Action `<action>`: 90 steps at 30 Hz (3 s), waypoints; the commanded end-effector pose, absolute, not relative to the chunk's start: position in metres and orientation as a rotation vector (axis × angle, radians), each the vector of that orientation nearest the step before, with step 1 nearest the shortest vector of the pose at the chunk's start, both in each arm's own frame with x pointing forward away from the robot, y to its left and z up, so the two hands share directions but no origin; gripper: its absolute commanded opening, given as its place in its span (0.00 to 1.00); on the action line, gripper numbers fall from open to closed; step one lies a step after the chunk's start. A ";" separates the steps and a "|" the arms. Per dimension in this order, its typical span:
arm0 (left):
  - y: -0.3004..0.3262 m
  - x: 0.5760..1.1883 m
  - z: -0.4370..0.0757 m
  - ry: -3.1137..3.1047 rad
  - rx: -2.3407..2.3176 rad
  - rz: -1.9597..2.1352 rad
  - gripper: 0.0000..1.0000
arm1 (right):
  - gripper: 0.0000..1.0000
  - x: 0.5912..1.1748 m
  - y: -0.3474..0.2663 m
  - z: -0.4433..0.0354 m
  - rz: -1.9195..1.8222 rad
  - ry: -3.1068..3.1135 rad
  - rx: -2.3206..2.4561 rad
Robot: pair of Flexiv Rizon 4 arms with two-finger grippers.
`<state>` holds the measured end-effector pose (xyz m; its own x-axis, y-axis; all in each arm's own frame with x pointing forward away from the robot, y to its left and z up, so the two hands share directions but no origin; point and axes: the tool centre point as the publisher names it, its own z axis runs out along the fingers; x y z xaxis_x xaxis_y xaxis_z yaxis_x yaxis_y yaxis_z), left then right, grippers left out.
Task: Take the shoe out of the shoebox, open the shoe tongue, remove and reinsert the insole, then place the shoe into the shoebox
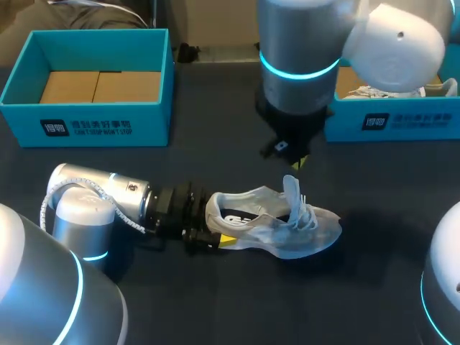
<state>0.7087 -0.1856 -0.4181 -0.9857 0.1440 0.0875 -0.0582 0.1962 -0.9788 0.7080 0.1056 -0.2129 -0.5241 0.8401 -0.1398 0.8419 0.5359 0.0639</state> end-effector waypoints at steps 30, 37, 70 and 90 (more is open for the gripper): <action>-0.186 0.709 -0.418 -2.302 -0.083 1.892 0.00 | 0.00 0.698 0.176 -0.247 -0.044 3.036 0.545; -0.186 0.709 -0.418 -2.302 -0.083 1.892 0.00 | 0.00 0.691 0.197 -0.257 -0.069 3.015 0.484; -0.186 0.709 -0.418 -2.302 -0.083 1.892 0.00 | 0.00 0.702 0.211 -0.335 -0.014 3.068 0.318; -0.186 0.709 -0.418 -2.302 -0.083 1.892 0.00 | 0.00 0.714 0.180 -0.370 -0.029 3.078 0.309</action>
